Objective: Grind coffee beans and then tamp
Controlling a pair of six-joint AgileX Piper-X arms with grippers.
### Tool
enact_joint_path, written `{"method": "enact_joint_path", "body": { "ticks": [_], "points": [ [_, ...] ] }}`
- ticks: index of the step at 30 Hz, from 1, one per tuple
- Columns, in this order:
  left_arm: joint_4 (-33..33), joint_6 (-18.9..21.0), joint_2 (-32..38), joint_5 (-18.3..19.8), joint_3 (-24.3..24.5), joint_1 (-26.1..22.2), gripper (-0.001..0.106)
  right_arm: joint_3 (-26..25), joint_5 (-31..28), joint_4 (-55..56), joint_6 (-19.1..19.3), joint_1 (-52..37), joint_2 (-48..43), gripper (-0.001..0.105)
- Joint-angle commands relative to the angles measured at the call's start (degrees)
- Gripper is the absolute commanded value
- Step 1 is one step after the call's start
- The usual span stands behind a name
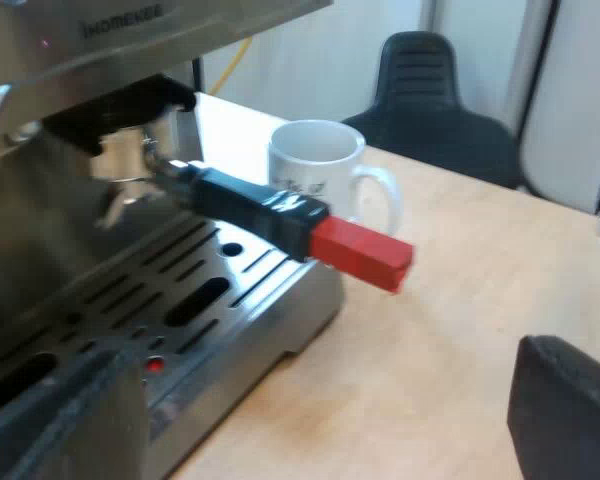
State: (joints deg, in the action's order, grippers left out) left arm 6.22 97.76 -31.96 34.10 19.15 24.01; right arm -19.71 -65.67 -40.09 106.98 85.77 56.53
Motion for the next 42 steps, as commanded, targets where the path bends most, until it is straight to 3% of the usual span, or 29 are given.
{"method": "enact_joint_path", "body": {
  "ticks": [1,2,5,9,10,11,13,19,24,29,42],
  "points": [
    [-0.09,0.15,-0.01,5.81,0.03,0.25,0.082,-0.71,-5.43,-0.78,1.62,2.39,-2.88,0.000],
    [-0.09,0.15,-0.01,6.33,0.03,0.25,0.082,-0.65,-6.14,-0.78,1.90,2.87,-3.44,0.000],
    [-0.09,0.15,-0.01,7.35,0.03,0.25,0.082,-0.79,-7.88,-0.78,4.42,4.62,-6.17,0.016],
    [-0.09,0.15,-0.01,7.35,0.03,0.25,0.082,-2.63,-11.28,-0.78,7.24,5.25,-8.77,0.059],
    [-0.09,0.15,-0.01,7.35,0.03,0.25,0.082,-3.69,-11.90,-0.78,10.21,5.25,-9.15,0.065],
    [-0.09,0.15,-0.01,7.35,0.03,0.25,0.082,-4.08,-11.98,-0.78,11.56,5.25,-9.23,0.065],
    [-0.09,0.15,-0.01,7.35,0.03,0.25,0.082,-6.94,-13.37,-0.71,19.22,5.25,-9.25,0.063],
    [-0.09,0.15,-0.01,7.35,0.03,0.25,0.082,-14.72,-16.94,2.86,23.96,5.25,-9.25,0.059],
    [-0.09,0.15,-0.01,7.35,0.03,0.25,0.082,-20.46,-17.41,10.30,24.16,5.25,-9.25,0.059],
    [-0.09,0.15,-0.01,7.35,0.03,0.25,0.082,-25.04,-18.05,11.05,24.16,5.25,-9.25,0.059],
    [-0.09,1.37,-0.01,8.70,0.03,0.25,0.082,-29.76,-16.84,17.39,23.04,5.25,-9.25,0.055]
  ]
}}
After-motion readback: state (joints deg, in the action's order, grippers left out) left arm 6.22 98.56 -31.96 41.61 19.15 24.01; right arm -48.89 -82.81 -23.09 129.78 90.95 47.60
